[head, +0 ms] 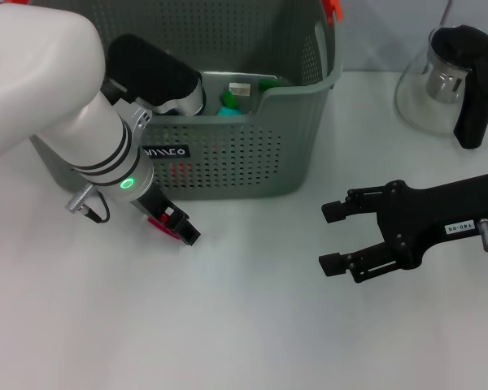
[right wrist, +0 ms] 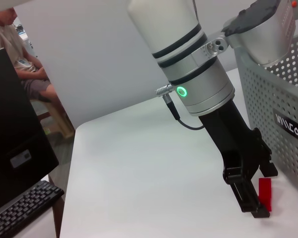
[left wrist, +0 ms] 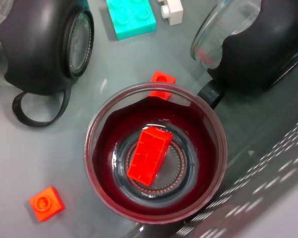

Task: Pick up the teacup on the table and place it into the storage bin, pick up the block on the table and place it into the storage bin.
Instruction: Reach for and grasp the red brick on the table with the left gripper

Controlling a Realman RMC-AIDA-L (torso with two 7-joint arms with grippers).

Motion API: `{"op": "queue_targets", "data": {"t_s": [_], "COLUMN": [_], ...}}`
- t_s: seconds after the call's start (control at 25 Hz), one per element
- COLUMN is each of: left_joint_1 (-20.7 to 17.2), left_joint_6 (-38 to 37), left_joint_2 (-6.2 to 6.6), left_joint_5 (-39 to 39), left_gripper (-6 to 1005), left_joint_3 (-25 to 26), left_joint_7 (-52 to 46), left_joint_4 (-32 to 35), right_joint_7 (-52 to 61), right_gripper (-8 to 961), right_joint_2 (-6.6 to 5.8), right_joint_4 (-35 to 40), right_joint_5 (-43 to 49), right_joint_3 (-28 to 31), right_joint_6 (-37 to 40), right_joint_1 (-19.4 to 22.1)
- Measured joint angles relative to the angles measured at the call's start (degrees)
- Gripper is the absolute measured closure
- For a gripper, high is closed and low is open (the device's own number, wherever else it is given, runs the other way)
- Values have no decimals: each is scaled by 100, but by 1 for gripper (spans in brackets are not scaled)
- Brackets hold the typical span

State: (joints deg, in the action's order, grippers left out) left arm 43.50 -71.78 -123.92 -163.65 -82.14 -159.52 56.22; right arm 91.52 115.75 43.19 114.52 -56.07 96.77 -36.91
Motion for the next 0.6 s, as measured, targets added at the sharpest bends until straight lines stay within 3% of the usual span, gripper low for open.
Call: {"op": "queue_targets", "data": {"t_s": [0.6], "left_joint_1": [5], "left_joint_6": [74], "left_joint_2": [0], "left_joint_5": [0], "left_gripper": [120], "left_joint_3": [-31], "left_joint_7": [-8], "left_joint_4": [-72], "right_joint_7": [-3], "right_gripper": [25], "right_joint_2": [0], "right_joint_4": [-3], "right_joint_5": [0], "right_joint_3": [0], "right_joint_6": [11], "right_joint_1": [26]}}
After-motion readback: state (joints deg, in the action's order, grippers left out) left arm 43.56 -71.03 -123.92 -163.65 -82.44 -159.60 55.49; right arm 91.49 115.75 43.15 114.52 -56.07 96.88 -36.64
